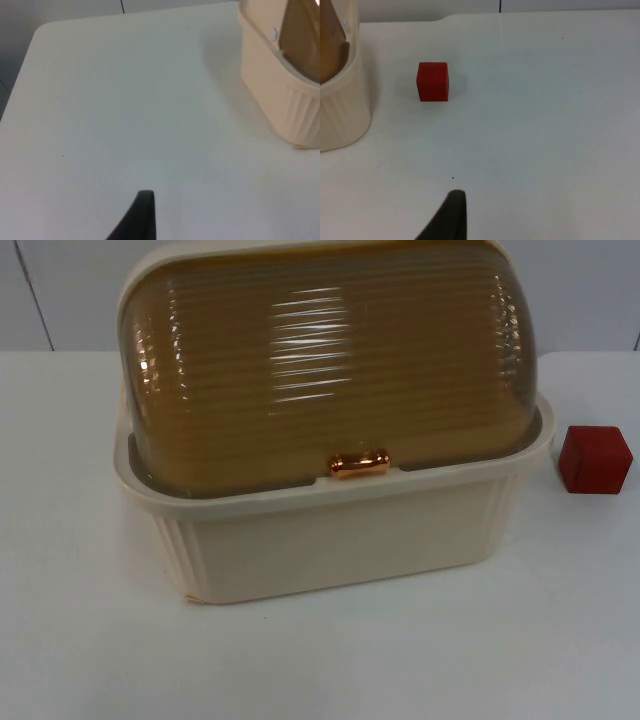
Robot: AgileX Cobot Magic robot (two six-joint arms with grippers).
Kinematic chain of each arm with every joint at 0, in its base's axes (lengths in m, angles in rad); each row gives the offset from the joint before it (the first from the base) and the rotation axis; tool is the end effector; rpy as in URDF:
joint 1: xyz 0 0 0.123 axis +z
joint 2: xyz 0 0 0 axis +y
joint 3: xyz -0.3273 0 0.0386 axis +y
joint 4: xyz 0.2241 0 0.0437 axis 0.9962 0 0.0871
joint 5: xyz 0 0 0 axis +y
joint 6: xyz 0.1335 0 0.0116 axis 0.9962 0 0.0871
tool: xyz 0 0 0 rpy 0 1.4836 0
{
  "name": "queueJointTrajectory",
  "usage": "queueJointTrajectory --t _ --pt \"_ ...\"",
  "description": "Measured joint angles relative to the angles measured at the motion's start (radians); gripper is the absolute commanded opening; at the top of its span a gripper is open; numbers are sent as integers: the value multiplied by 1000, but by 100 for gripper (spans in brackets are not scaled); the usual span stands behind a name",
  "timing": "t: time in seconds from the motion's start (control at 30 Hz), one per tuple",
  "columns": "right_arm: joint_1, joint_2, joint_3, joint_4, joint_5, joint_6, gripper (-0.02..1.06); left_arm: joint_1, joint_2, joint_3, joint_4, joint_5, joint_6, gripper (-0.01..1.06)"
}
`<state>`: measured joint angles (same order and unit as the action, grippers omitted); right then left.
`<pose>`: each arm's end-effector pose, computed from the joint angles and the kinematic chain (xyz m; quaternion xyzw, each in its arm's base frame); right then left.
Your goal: Open the box lid with the left hand, place the block into the box with the right hand, then close the box lid with the left hand.
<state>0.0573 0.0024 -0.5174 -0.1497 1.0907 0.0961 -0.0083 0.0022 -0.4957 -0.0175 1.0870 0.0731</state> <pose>-0.0351 -0.0198 0.2489 0.0211 0.8545 -0.0351 0.5179 -0.0334 -0.0018 0.2419 0.0355 0.8609 0.0077 0.5075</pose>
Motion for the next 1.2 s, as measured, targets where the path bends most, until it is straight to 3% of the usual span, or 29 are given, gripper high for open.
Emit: queueJointTrajectory --t 0.2,0.4,0.6,0.73,0.9,1.2 --pt "0 0 -3 0 2 1 100 0 0 -5 0 0 -9 104" --pt "0 22 -88 0 22 16 100 0 52 -81 18 14 -19 104" --pt "0 147 -216 0 19 23 100 0 172 -185 70 -72 -22 104" --pt "0 279 -331 -2 -44 23 100 0 288 -286 96 -199 -27 104" --pt "0 416 -441 -33 -126 23 100 0 425 -404 110 -287 -27 104" --pt "0 651 -606 -77 -297 25 100 0 661 -566 110 -353 -28 104"
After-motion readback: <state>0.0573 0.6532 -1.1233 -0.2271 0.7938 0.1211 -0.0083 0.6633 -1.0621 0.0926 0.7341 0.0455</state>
